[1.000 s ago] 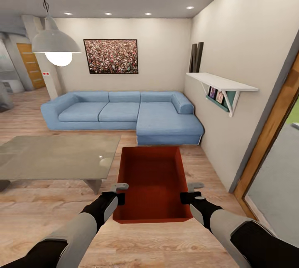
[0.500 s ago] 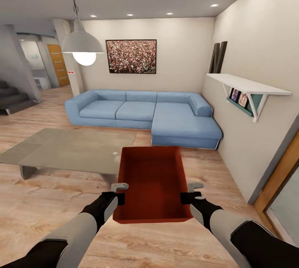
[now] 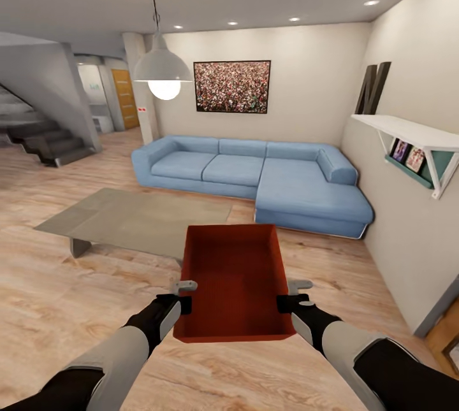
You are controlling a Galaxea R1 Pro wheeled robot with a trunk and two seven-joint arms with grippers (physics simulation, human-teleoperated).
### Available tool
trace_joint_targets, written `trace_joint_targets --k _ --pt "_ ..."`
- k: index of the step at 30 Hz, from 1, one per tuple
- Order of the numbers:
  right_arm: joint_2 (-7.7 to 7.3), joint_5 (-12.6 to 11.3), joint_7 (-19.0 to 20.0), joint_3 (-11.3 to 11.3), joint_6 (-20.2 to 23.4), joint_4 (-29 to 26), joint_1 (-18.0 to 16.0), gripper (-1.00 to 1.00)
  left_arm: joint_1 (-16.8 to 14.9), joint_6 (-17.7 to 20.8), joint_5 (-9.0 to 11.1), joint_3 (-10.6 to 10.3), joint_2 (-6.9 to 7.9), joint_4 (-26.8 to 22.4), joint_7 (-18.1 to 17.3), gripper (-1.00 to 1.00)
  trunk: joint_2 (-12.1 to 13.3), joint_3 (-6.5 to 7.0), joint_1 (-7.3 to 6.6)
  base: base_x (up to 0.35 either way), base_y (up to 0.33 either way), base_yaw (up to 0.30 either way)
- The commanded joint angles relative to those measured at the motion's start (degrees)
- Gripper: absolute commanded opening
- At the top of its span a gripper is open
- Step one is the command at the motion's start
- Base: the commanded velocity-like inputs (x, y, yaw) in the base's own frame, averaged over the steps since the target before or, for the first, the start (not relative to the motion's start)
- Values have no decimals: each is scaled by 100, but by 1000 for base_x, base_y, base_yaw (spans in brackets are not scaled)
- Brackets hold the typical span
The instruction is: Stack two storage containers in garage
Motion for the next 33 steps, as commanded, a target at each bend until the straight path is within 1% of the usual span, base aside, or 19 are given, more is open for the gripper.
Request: trace_joint_targets --k 1,33 --pt "-1 -90 -76 1 -30 18 -5 -100 -4 48 -142 -5 2 -22 146 -100 -14 -13 4 0 0 275" --pt "-1 -90 -76 1 -30 18 -4 -100 -6 48 -142 -5 1 -23 146 -100 -14 -13 4 0 0 275"
